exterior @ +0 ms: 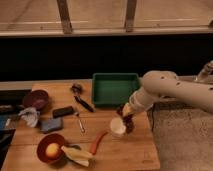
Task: Place grapes in paper cup
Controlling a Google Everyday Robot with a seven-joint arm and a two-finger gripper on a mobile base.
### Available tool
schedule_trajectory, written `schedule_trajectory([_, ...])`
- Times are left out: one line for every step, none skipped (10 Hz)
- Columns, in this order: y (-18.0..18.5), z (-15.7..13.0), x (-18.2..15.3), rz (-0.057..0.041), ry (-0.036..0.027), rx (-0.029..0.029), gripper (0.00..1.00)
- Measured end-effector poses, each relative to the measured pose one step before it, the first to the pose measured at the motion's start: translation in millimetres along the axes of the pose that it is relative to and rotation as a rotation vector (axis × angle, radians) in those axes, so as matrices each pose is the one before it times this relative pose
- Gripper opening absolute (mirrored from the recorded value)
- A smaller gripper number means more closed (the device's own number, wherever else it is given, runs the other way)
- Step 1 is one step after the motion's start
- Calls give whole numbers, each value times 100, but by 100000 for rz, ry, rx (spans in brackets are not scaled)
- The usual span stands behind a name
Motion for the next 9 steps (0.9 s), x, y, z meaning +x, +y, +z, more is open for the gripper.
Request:
schedule_trajectory([450, 402, 719, -597, 848, -683, 0])
schedule_trajectory([451, 241, 595, -626, 530, -470, 0])
schedule_trajectory([485, 120, 618, -945, 17, -117, 0])
schedule_trajectory([375, -508, 342, -911, -1140, 523, 0])
schedule_trajectory([282, -542, 91, -441, -960, 510, 0])
schedule_trajectory([270, -554, 157, -522, -1142, 1029, 0])
schedule_trajectory([179, -552, 98, -430, -1203, 1112, 0])
schedule_trajectory([144, -513, 22, -425, -1111, 999, 0])
schedule_trajectory([97, -331, 11, -291, -580, 628, 0])
